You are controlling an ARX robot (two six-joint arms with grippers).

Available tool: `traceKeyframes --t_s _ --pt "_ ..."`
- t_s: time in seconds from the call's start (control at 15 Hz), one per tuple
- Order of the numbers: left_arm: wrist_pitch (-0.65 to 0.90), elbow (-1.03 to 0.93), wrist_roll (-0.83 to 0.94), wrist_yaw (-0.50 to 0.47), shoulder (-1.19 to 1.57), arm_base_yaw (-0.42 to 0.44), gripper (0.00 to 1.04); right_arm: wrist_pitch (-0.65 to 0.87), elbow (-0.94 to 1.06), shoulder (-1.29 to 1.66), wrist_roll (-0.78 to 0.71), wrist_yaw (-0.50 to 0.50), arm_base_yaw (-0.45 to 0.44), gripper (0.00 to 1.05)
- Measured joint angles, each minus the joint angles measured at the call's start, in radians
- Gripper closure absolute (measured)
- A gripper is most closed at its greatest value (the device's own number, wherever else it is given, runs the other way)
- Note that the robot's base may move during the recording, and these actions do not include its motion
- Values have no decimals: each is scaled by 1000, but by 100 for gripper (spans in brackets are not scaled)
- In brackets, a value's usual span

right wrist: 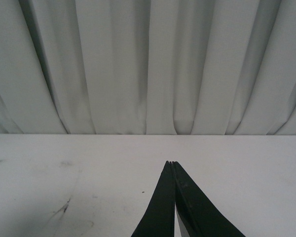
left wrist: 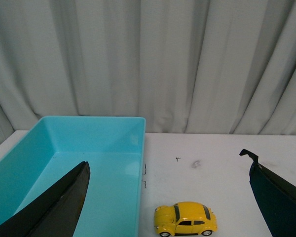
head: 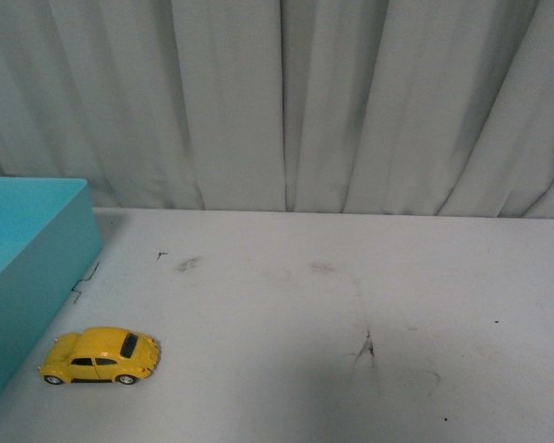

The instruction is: Wind up and store yellow beetle toy

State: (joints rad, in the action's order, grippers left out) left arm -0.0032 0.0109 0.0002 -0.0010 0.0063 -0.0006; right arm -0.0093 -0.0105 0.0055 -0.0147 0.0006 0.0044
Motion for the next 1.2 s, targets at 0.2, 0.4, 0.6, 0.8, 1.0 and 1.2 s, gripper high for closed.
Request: traceKeyframes --t_s 0.2,0.4,0.6,0.8,1.0,1.2 --pt "0 0 0 0 0 0 7 5 0 -3 0 0 0 81" --pt "0 0 0 0 0 0 7 5 0 -3 0 0 0 45" --pt "0 0 0 0 0 0 7 5 0 -3 0 0 0 9" --pt "-142 50 -77 -93 64 -34 7 4 0 -3 0 0 0 7" --pt "157 288 -332 -92 644 39 7 5 0 -3 0 0 0 7" --pt "349 589 -174 45 1229 10 7 5 0 -3 0 0 0 7"
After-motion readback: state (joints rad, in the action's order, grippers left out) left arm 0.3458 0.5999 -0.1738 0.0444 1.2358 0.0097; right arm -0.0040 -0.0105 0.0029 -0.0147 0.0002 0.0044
